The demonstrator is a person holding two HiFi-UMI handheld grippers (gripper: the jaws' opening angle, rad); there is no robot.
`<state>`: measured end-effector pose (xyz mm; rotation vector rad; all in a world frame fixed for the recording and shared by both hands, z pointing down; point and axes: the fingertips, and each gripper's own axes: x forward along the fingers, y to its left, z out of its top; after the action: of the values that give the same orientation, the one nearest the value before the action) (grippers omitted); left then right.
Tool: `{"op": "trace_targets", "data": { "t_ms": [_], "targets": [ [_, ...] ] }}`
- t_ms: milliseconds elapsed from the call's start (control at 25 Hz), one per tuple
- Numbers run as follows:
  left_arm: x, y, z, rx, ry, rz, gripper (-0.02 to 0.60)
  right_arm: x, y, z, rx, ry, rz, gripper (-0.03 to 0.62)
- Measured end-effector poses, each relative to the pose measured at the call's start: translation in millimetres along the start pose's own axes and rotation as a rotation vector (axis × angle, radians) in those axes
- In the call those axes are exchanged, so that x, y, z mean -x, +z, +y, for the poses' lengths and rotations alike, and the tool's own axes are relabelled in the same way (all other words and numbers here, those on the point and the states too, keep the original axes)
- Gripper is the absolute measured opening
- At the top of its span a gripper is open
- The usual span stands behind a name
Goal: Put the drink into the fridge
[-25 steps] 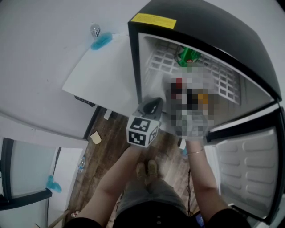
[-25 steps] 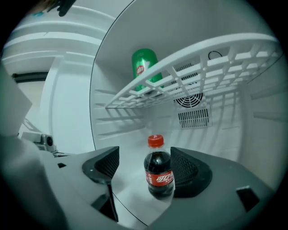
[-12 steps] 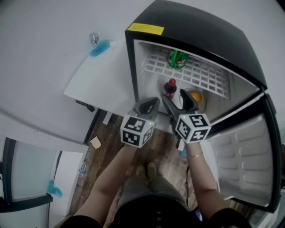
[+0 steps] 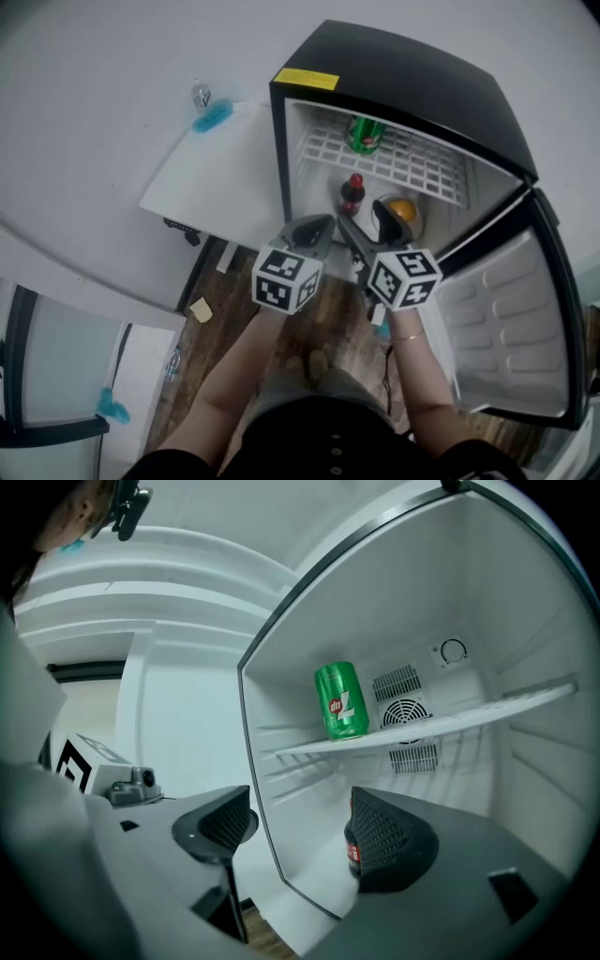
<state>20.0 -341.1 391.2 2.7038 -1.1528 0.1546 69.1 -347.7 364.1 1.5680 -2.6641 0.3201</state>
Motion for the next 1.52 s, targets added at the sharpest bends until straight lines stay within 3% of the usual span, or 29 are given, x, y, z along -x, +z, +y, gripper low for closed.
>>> {"op": "trace_targets", "data": {
  "t_ms": [400, 1120, 1320, 1520],
  "targets": [
    [4, 13, -17, -0.026, -0.031, -0.016, 0.006, 20, 18, 11, 0.023, 0.018, -0.032, 0.321],
    [26, 24, -19, 0.006, -0.035, -0.050, 0.006, 37, 16, 33, 0.080, 0.065, -0.035, 0.261],
    [30, 24, -27, 0.007, -0.048, -0.058, 0.006, 41, 20, 34, 0.070, 0.057, -0.060, 0.228],
    [32, 18, -35, 0.010, -0.061, -0.071, 0.006, 43, 17, 37, 0.053, 0.049, -0.068, 0.144]
  ]
}}
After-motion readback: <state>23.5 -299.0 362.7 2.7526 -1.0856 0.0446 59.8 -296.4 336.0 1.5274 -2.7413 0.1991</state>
